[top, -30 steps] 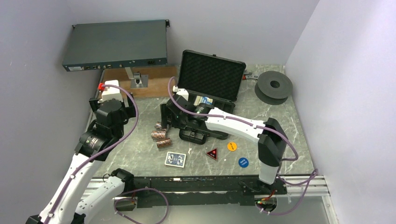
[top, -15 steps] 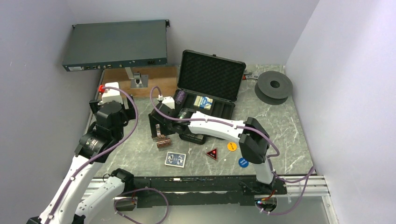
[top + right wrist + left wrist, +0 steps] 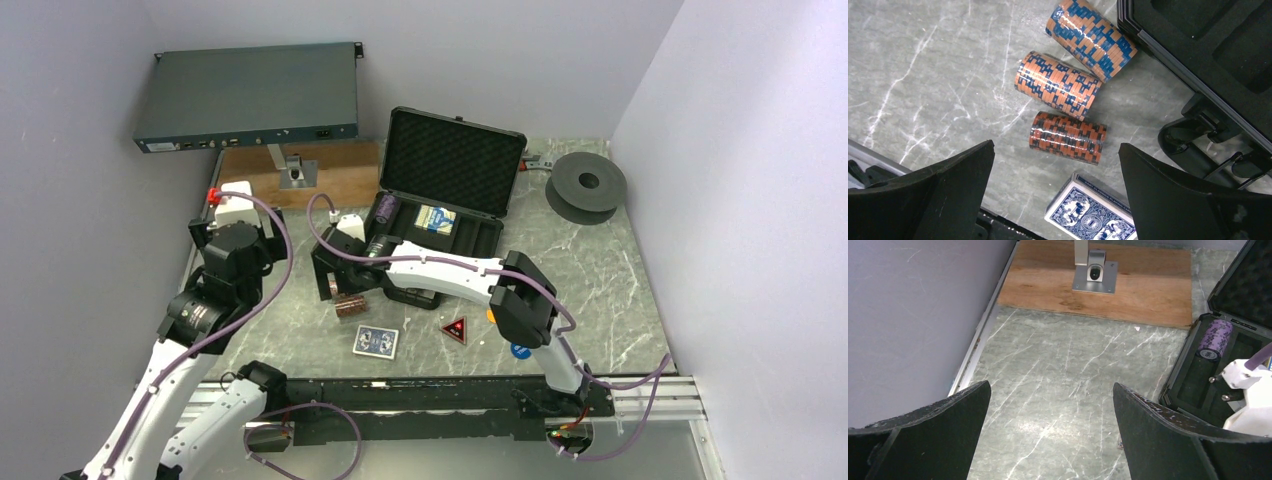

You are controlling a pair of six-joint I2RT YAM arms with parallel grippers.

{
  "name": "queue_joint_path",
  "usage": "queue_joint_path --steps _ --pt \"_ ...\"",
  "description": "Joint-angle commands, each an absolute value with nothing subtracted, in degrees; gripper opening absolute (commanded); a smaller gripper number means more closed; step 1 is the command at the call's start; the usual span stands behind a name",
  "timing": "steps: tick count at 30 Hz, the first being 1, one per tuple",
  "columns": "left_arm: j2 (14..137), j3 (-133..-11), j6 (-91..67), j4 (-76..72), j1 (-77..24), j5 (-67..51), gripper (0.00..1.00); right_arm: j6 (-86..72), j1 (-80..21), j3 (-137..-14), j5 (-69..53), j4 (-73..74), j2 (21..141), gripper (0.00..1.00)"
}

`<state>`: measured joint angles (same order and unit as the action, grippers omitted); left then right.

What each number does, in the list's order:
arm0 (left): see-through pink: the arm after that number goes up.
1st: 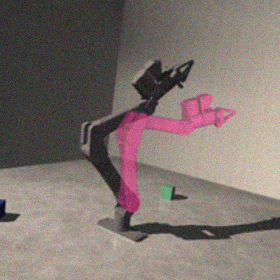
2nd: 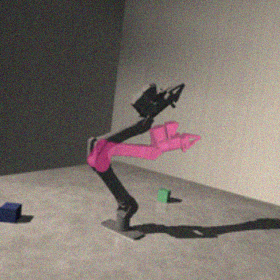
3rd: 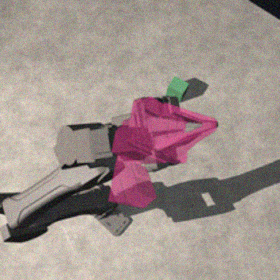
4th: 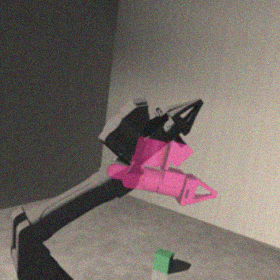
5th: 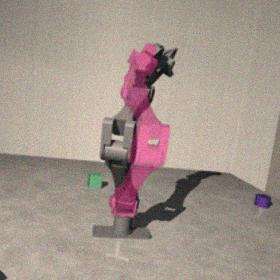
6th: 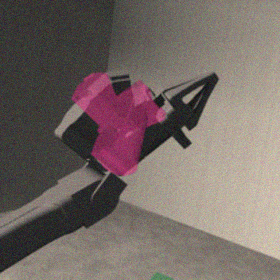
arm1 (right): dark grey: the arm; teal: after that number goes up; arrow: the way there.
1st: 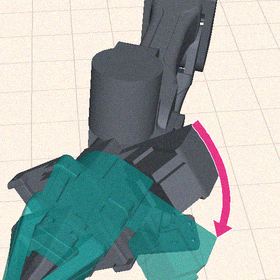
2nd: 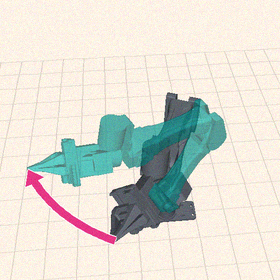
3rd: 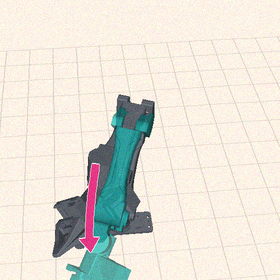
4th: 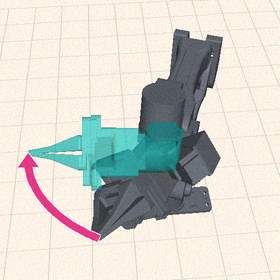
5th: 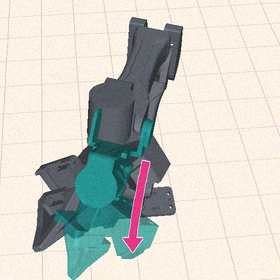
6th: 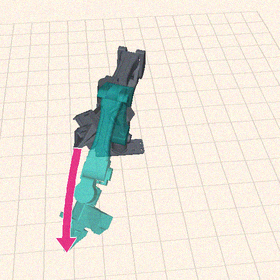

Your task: Pack up texas hold em set

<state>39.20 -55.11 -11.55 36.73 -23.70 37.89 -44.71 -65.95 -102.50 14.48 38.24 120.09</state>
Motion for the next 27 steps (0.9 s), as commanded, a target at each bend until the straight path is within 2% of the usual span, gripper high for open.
queue_joint_path --steps 1,11,22,27 --pt "38.3 -55.0 -12.0 35.6 -23.4 38.9 0.99 -45.8 -66.7 -104.9 16.5 40.4 121.2 0.98" --pt "36.9 -54.9 -12.4 35.6 -23.4 40.3 0.99 -46.7 -67.2 -105.0 15.8 40.6 123.9 0.94" --pt "31.2 -53.8 -15.1 35.5 -23.4 47.0 0.99 -47.0 -67.3 -104.3 15.6 40.0 125.5 0.90" --pt "30.6 -53.4 -14.8 35.1 -23.4 47.0 0.99 -47.2 -67.3 -104.2 15.6 39.9 126.0 0.85"
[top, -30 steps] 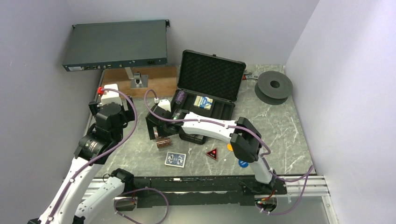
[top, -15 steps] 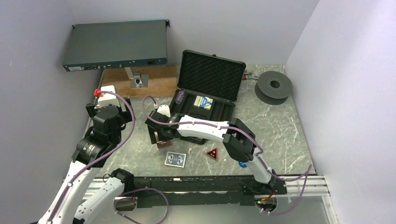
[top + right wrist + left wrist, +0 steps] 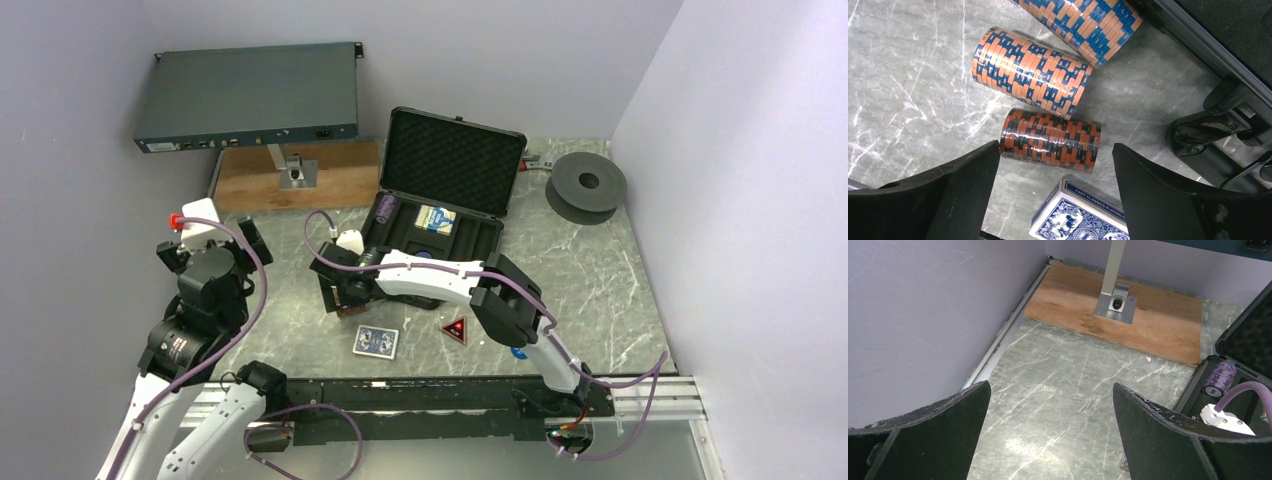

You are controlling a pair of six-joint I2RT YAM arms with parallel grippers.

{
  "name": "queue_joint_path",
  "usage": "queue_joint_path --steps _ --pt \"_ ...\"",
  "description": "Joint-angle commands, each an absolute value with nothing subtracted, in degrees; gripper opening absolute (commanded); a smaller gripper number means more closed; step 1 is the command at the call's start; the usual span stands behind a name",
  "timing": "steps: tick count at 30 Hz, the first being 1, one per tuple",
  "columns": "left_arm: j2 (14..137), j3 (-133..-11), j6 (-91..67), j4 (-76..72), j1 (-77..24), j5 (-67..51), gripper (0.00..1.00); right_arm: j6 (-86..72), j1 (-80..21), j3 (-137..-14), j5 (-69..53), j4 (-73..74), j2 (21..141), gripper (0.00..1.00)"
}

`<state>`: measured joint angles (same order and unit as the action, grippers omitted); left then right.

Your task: Pack up texas hold em set

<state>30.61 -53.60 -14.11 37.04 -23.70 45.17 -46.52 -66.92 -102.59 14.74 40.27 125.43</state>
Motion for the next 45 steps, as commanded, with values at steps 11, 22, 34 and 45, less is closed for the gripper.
queue_joint_path --steps 11,22,34,45 --pt "31.0 -53.7 -14.6 35.3 -23.4 46.6 0.99 -46.6 -68.1 -107.0 15.8 41.1 127.6 0.87" --pt "31.1 -53.7 -14.5 35.2 -23.4 46.3 0.99 -46.7 -68.6 -108.1 18.1 43.2 128.4 0.85" --pt "31.2 -53.5 -14.2 35.1 -23.4 45.8 0.99 -45.5 -68.8 -107.6 17.3 42.2 128.1 0.59" --pt "31.7 -53.5 -14.1 35.0 -23.4 45.6 0.98 -38.6 -68.8 -99.7 15.9 35.1 116.3 0.51"
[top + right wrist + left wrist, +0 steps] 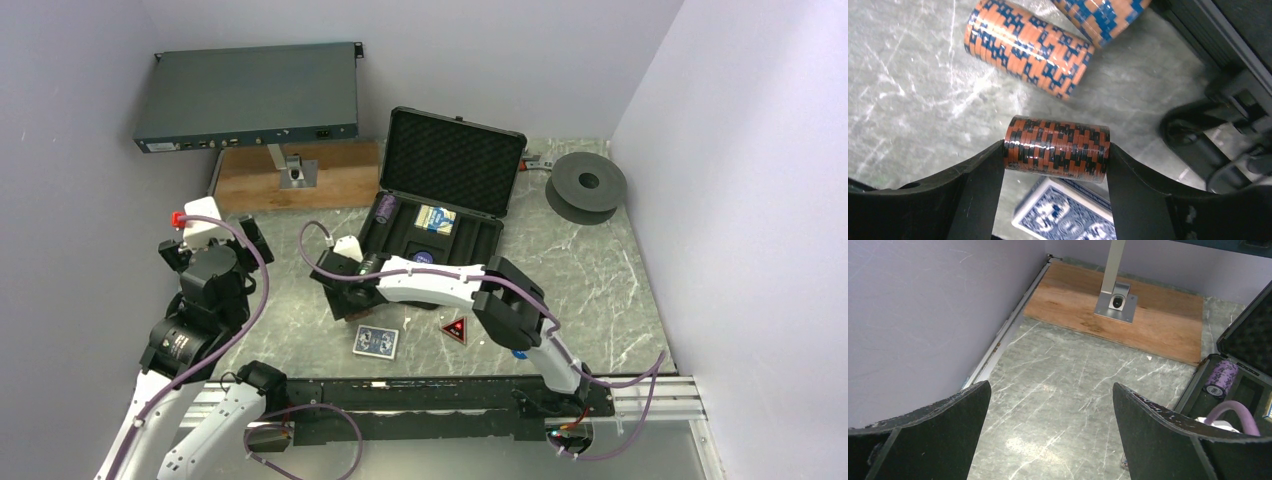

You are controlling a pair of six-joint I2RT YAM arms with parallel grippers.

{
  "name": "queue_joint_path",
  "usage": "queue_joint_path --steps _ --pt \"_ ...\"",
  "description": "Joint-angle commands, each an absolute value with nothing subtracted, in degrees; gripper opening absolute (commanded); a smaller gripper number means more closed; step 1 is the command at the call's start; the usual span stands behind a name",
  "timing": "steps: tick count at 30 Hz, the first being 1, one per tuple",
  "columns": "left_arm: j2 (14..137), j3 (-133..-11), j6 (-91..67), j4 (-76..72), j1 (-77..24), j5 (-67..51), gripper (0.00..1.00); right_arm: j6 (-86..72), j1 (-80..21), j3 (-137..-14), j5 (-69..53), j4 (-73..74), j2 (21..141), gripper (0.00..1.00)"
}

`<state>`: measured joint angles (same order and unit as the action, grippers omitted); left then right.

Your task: Pack up texas hold em set

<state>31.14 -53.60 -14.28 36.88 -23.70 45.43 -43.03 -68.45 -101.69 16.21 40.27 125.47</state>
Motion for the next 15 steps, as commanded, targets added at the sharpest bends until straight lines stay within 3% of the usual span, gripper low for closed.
queue_joint_path --steps 1,15 --pt "31.8 -53.5 -14.1 35.0 -23.4 45.6 0.98 -37.6 -68.8 -99.0 15.7 34.3 115.3 0.49" --pt "32.8 -53.3 -13.6 34.4 -23.4 44.3 0.98 -17.1 -68.7 -88.5 15.2 24.4 104.5 0.39"
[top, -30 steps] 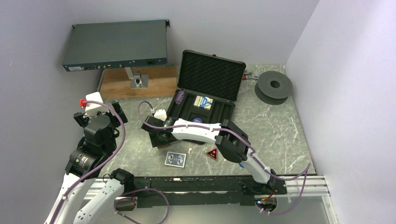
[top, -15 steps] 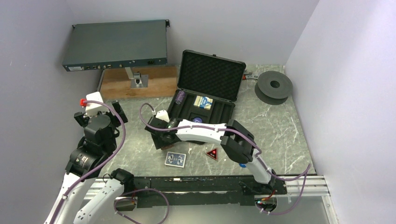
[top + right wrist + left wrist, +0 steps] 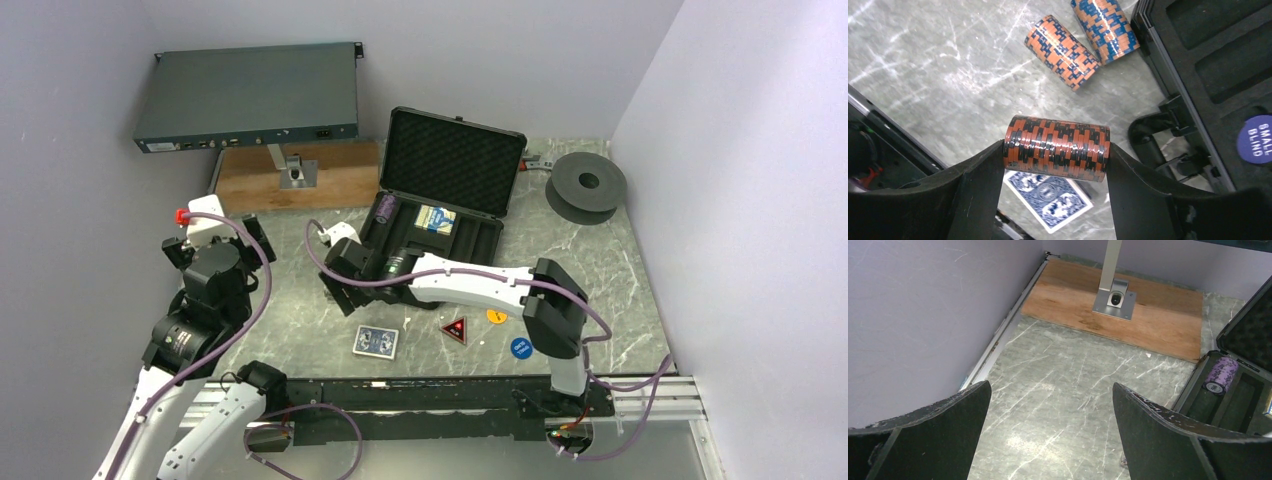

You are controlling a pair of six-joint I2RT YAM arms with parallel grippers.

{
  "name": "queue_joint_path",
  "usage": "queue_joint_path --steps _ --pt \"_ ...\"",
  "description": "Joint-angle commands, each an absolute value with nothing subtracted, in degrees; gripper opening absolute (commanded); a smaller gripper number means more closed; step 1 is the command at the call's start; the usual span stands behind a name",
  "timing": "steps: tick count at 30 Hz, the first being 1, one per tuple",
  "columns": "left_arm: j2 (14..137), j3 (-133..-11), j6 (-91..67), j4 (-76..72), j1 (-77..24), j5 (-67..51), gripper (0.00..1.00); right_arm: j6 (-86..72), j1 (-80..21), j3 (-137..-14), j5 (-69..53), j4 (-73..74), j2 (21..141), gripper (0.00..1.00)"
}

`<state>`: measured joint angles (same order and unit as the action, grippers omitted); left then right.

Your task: Pack up texas hold em set

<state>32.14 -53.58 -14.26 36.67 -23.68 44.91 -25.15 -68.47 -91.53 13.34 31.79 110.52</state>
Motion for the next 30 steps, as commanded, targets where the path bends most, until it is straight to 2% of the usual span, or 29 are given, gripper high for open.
queue_joint_path --steps 1,8,12,14,17,20,30 --pt "32.9 -53.3 -13.5 34.4 -23.4 44.3 0.98 -16.3 -68.7 -87.6 16.0 23.6 103.9 0.38" --pt "33.5 -53.3 -13.5 34.6 -23.4 44.2 0.98 -11.4 -68.7 -86.3 18.5 21.7 103.6 0.25" --pt "33.4 -53.2 -13.4 34.4 -23.4 44.1 0.98 -4.4 -68.6 -84.5 19.4 19.9 102.6 0.22" --pt "33.4 -53.2 -13.3 34.2 -23.4 44.1 0.98 -0.8 -68.6 -82.8 20.2 18.4 101.5 0.11" --pt "33.4 -53.2 -13.3 34.2 -23.4 44.0 0.98 5.5 -68.6 -80.2 22.6 15.5 99.8 0.09" --pt "33.3 -53.2 -13.2 34.1 -23.4 43.9 0.98 11.4 -68.4 -77.5 23.3 12.3 98.0 0.00" --pt "34.1 -53.1 -12.9 33.8 -23.4 43.4 0.96 24.7 -61.8 -72.4 19.7 0.3 95.0 0.00"
